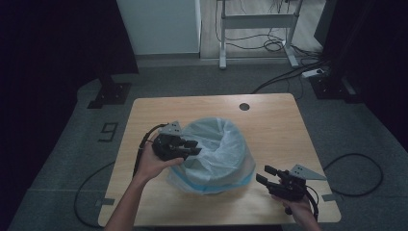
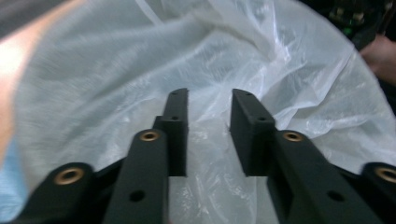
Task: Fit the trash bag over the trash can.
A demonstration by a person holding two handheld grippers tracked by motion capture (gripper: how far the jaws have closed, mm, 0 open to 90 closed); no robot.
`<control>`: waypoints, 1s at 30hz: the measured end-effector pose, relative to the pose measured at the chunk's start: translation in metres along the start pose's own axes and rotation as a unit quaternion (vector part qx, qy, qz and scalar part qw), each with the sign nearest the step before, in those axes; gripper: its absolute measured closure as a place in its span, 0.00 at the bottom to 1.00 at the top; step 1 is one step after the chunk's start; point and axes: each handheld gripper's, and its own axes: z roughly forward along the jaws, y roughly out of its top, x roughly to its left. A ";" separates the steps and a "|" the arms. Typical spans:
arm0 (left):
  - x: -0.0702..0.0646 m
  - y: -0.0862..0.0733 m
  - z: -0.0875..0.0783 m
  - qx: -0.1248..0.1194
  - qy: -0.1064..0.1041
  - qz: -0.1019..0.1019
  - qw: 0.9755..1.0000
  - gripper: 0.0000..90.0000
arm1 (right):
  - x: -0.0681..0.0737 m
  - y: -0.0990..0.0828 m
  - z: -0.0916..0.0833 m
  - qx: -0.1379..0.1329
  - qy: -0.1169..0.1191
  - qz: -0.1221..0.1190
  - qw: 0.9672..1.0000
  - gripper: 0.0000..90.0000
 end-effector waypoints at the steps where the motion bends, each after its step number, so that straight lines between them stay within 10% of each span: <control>1: 0.000 0.000 0.003 0.011 -0.002 0.000 1.000 0.79 | 0.000 0.000 0.000 0.000 0.000 0.000 1.000 0.45; 12: 0.001 0.014 0.011 0.096 -0.003 -0.024 0.995 0.67 | -0.001 -0.001 0.000 0.001 -0.001 0.008 1.000 0.45; 19: -0.004 0.018 -0.013 0.025 -0.007 -0.011 1.000 0.55 | -0.003 0.000 -0.003 -0.004 -0.003 0.011 1.000 0.45; 30: 0.002 0.029 -0.014 -0.033 -0.044 0.012 0.998 0.48 | -0.002 0.001 -0.006 -0.009 -0.002 0.015 1.000 0.45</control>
